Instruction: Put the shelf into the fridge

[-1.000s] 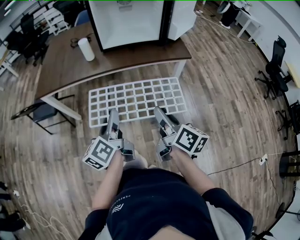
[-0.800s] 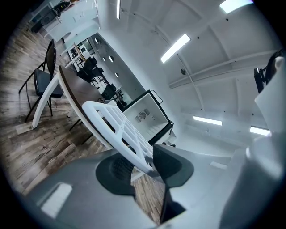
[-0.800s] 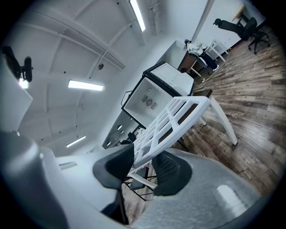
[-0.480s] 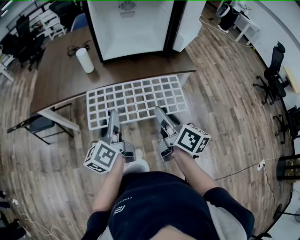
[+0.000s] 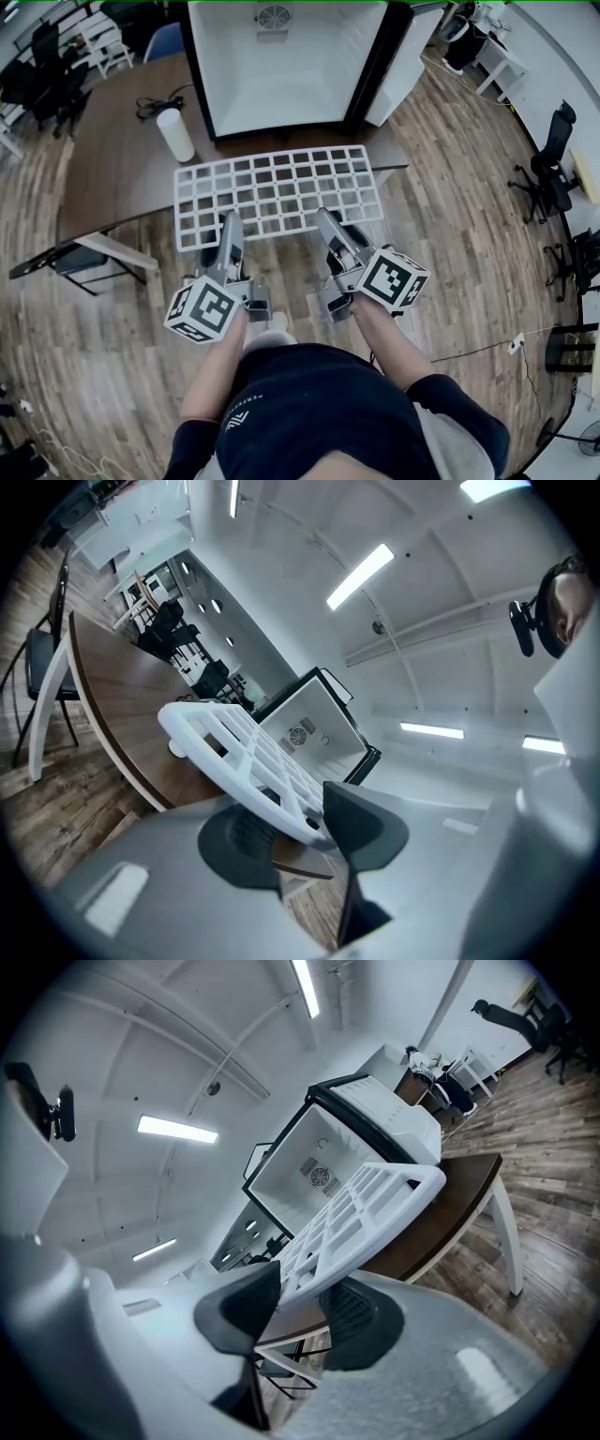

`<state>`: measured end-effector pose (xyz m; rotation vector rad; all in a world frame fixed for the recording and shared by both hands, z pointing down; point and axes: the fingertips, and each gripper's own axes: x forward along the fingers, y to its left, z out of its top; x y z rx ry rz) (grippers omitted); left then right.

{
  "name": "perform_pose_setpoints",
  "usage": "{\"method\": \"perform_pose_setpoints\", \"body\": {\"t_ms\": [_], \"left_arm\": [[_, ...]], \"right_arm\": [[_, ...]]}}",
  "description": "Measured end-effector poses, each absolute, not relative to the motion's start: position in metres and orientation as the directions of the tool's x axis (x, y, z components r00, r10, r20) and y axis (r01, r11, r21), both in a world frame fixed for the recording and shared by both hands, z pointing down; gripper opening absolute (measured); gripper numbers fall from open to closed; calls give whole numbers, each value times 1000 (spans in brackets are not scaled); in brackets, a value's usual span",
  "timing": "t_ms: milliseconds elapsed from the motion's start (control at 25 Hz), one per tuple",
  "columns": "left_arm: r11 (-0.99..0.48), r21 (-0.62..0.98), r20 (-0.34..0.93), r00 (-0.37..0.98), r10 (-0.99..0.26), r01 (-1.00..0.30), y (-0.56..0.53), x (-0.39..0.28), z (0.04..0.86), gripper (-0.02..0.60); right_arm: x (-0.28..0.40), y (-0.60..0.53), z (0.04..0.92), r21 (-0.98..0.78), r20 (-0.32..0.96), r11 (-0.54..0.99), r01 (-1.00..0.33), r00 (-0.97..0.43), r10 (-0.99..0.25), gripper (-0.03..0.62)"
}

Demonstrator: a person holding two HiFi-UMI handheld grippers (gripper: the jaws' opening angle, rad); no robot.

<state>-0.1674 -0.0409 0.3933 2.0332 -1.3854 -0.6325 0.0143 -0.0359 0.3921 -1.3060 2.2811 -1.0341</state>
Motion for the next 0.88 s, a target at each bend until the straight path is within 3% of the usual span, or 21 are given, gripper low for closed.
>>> {"method": "perform_pose_setpoints", "body": {"t_ms": [880], "left_arm": [[-363,661,-110,394,-912,-657,-161,-156,336,150]], "right_arm": [[20,-143,341,-748,-2,346,-567,-520,-854,132]]}}
